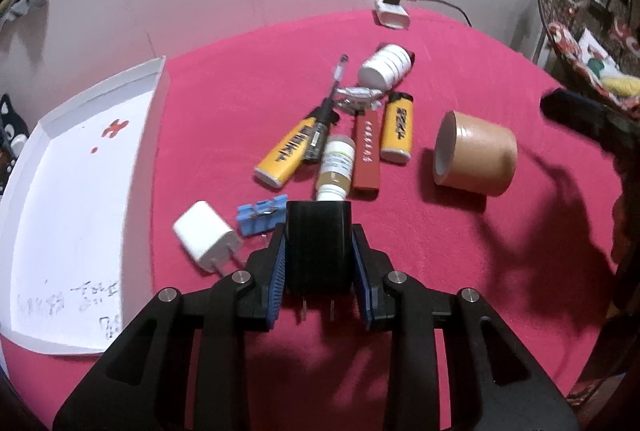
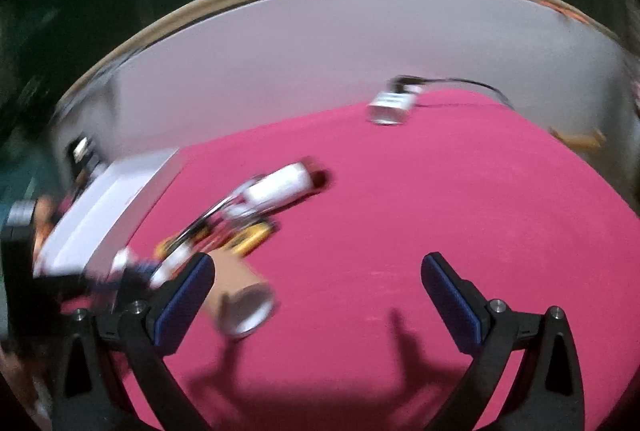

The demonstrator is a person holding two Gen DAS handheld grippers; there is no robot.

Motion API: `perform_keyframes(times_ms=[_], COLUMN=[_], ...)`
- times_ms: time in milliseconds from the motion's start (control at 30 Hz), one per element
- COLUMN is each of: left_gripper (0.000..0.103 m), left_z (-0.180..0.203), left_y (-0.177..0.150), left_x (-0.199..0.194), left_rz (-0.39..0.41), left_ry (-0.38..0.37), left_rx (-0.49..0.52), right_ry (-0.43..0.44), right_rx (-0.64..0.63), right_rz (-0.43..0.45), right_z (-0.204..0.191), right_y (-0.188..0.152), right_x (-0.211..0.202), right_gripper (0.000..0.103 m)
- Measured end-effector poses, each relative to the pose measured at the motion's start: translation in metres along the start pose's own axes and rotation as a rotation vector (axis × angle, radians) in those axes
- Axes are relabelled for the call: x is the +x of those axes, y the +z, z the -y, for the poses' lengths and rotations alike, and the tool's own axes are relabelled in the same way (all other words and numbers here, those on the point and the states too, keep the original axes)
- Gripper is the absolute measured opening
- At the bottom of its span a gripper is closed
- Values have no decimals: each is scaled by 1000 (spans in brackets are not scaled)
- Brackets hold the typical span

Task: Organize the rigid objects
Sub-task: 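Grasp the black charger plug with the left tool, then grasp the brown tape roll with the right tool while left carries the black charger toward the tray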

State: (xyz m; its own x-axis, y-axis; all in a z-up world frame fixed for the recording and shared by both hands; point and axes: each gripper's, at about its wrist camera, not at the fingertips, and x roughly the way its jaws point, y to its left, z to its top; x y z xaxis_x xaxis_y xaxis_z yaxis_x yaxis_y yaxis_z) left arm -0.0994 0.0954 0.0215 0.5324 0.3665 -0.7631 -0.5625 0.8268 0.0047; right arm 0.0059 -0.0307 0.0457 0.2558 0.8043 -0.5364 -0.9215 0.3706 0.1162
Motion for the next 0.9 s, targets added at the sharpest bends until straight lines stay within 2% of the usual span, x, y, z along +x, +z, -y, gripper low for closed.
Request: perform_keyframes(times_ms=[333,467,500,533,633,767,900], left_gripper=[29,29,29,29,29,29,29], left_z=[-17,-21,-22,-22,-24,-24,-25], left_y=[-2,-2,-2,-3,-3,-2,0], left_x=[-19,-23,-23,-24,-25,-28,-35], left_rz=[40,47,48,50,52,61,76], left_ry=[-19,-23,-23,-23,-25,-22,-6], left_rx=[-58,-70,-73,-76,-80,-79,-83], right_ry=[150,161,170,188,204,213,231], right_rx=[-268,-390,-403,-409,-420,-386,-315], right_rz=[-151,-221,-236,-254,-317,-320,-260], right_z=[-39,-48,-48,-49,-47,-39,-27], right_y=[4,-3,-3,-4,-9,-13,-11], right_x=[46,62,65,68,75,66,44], right_gripper=[103,102,95,81,53,52,52])
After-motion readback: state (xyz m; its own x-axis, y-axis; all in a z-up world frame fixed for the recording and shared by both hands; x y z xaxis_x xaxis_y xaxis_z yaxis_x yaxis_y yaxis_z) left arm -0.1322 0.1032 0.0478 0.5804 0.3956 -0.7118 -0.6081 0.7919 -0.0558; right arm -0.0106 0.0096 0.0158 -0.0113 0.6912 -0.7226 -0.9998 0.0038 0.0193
